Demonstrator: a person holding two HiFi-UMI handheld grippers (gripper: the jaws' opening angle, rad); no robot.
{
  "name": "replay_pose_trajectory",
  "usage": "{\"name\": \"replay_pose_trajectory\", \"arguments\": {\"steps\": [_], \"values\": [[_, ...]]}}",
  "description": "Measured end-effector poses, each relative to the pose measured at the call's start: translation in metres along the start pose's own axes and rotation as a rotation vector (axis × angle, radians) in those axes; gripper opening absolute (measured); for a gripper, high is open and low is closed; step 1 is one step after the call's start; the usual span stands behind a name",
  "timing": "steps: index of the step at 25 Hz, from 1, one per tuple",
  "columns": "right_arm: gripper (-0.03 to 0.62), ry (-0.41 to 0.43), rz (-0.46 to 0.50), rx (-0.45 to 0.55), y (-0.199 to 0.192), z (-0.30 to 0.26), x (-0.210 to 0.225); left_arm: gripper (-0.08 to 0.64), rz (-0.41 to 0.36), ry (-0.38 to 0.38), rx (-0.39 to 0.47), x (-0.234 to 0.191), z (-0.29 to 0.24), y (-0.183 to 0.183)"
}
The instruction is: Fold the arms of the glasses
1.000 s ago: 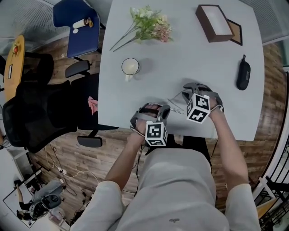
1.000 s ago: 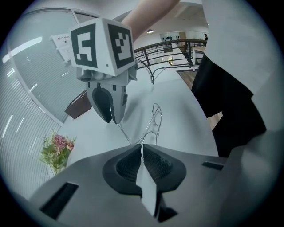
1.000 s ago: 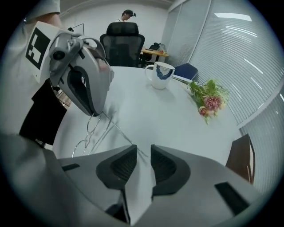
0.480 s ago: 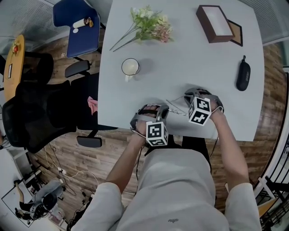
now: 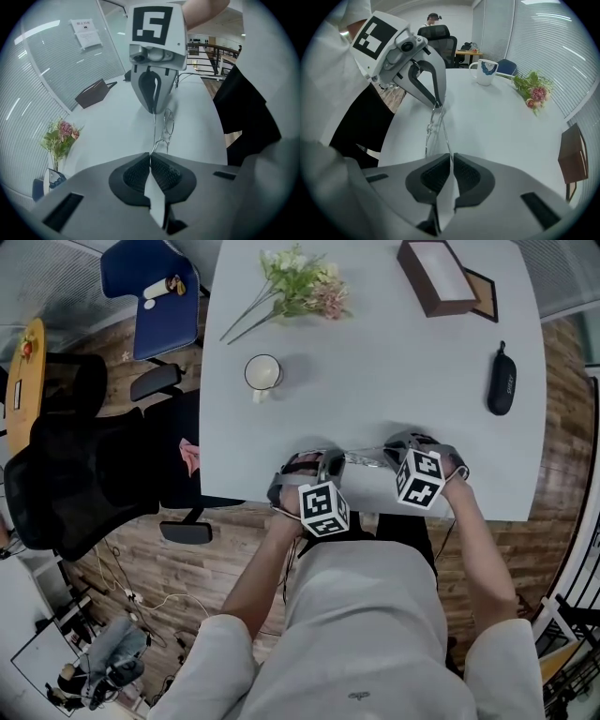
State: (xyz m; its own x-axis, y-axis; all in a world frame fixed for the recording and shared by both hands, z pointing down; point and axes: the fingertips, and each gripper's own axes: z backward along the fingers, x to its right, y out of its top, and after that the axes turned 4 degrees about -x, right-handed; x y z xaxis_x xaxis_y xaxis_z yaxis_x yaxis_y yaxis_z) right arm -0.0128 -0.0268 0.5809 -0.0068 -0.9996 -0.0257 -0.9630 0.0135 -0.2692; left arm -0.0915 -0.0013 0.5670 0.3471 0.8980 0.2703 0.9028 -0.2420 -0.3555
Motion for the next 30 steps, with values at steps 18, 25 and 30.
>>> {"name": "replay_pose_trajectory", "arguments": {"steps": [18, 25, 30], "values": [[0.021, 0.058, 0.162, -0.027, -0.009, 0.000, -0.050, 0.026, 0.041, -0.058, -0.023, 0.010, 0.000, -0.001], [0.023, 0.095, 0.166, -0.024, -0.009, -0.004, -0.064, 0.026, 0.043, -0.060, -0.040, 0.013, -0.002, -0.003], [0.061, 0.131, 0.156, -0.033, -0.015, -0.005, -0.071, 0.026, 0.081, -0.103, -0.043, 0.017, -0.008, -0.006]]}}
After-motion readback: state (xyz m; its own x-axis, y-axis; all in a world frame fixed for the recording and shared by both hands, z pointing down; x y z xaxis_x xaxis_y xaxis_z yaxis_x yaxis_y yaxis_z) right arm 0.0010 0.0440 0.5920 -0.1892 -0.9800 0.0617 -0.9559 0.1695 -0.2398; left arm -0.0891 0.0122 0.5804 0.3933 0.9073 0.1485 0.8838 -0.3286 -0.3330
